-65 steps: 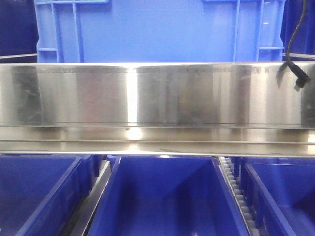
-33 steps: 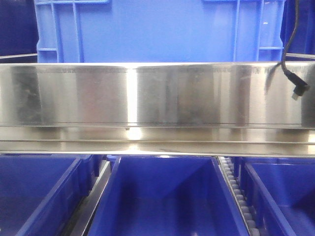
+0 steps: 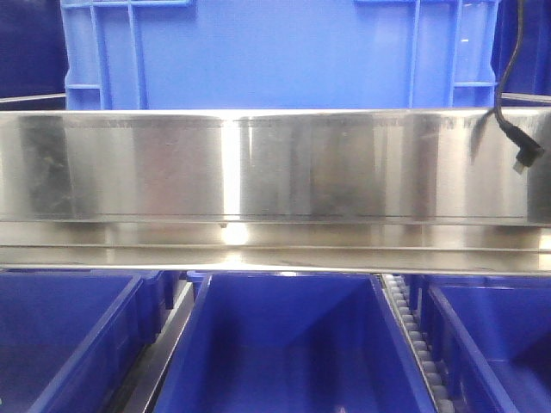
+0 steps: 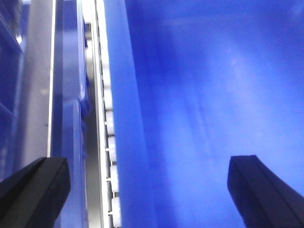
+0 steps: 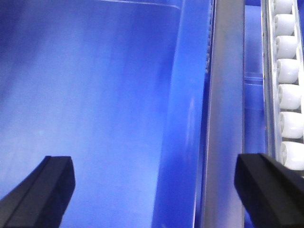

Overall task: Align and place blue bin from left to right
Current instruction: 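Close both grippers on the blue bin's side walls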

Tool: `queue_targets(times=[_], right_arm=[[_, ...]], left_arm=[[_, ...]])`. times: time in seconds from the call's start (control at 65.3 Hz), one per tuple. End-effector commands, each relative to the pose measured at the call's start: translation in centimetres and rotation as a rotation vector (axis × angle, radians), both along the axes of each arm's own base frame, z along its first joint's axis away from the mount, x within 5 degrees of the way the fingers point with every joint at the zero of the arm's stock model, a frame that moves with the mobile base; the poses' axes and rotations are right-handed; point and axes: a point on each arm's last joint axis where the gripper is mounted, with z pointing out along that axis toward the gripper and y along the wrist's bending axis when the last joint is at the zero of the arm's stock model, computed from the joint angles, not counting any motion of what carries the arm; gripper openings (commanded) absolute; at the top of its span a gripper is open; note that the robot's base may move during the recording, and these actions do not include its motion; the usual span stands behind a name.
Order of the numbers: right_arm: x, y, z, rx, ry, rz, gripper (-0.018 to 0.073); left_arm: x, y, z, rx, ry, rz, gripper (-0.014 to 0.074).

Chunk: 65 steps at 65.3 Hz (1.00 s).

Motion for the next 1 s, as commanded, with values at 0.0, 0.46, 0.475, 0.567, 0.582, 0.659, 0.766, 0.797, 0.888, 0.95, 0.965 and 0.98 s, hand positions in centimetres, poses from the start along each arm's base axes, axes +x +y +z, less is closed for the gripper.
queue_targets(times=[0.0, 0.46, 0.475, 0.567, 0.582, 0.659, 0.766, 0.797, 0.888, 0.95, 0.965, 0.98], right_arm=[[-0.2, -0.2, 0.7, -0.007, -0.028, 0.0, 0.0568], [-0.3, -0.3, 0.4, -0.013, 0.006, 0.001, 0.0177], [-0.3, -0.3, 0.4, -0.013, 0.006, 0.001, 0.0141], [-0.3, -0.3, 0.4, -0.013, 0.008, 0.001, -0.0075], [-0.3, -0.3, 0.4, -0.013, 0.008, 0.001, -0.0102], [-0.3, -0.3, 0.4, -0.013, 0.008, 0.001, -0.008], [-0.3, -0.2, 0.4, -0.013, 0.008, 0.003, -0.0081], [-0.3, -0.2, 0.4, -0.013, 0.008, 0.003, -0.0081], [-0.5, -0.2, 0.6, -0.013, 0.003, 0.003, -0.0081], [-0.7, -0.2, 1.1, -0.01, -0.011, 0.002, -0.0081], [-0.8, -0.2, 1.3, -0.009, -0.016, 0.004, -0.0081], [-0.8, -0.2, 1.4, -0.008, -0.021, 0.004, -0.0081]], left_arm=[[0.1, 0.2, 0.1, 0.001, -0.011, 0.001, 0.0567], [0.2, 0.2, 0.1, 0.001, -0.009, 0.001, 0.0335], [0.2, 0.2, 0.1, 0.001, -0.009, 0.001, 0.0299], [0.2, 0.2, 0.1, 0.001, -0.009, 0.001, 0.0027], [0.2, 0.2, 0.1, 0.001, -0.009, 0.001, -0.002], [0.2, 0.2, 0.1, 0.001, -0.009, 0.001, 0.0012], [0.2, 0.1, 0.1, 0.001, -0.009, -0.001, 0.0015], [0.2, 0.1, 0.1, 0.001, -0.009, -0.001, 0.0006], [0.1, 0.1, 0.2, 0.0, -0.013, -0.001, -0.0009], [-0.1, 0.2, 0.5, -0.002, -0.019, -0.001, -0.0008], [-0.2, 0.2, 0.7, -0.003, -0.023, -0.001, -0.0009], [-0.4, 0.3, 0.9, -0.004, -0.027, -0.001, -0.0009]])
